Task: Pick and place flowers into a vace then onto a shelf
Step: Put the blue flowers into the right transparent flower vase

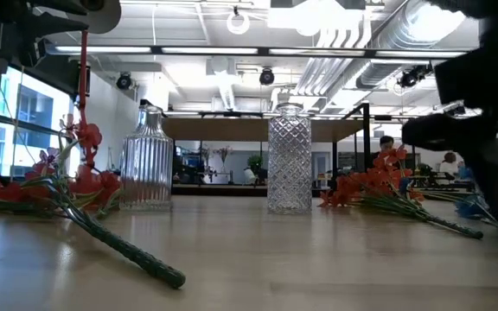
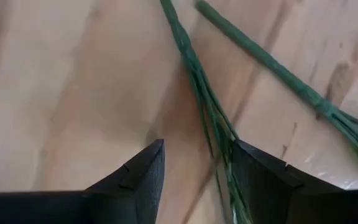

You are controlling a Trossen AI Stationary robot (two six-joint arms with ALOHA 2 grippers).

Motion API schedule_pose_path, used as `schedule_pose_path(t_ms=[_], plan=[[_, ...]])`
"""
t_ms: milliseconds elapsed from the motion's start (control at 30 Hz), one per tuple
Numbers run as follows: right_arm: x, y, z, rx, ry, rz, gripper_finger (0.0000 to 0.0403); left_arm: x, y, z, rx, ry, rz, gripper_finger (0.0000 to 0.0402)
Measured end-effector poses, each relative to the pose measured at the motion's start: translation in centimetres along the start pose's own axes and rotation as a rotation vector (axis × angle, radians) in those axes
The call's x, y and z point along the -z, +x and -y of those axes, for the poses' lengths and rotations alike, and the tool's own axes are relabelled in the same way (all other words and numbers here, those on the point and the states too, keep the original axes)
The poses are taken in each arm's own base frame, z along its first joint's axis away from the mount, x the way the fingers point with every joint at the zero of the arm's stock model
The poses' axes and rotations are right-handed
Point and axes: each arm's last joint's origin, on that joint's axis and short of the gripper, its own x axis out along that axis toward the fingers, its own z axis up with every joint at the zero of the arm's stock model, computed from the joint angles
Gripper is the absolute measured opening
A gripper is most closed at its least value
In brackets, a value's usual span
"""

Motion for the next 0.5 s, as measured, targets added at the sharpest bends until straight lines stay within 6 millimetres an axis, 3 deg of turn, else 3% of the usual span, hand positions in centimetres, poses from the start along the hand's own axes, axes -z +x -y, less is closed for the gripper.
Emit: schedule_pose_path(t_ms=[500], plan=[[0.8, 1.3, 0.6, 0.008, 0.086, -0.029, 0.0168, -0.1, 0.0, -0.1, -0.031, -0.001, 0.032, 0.0127]])
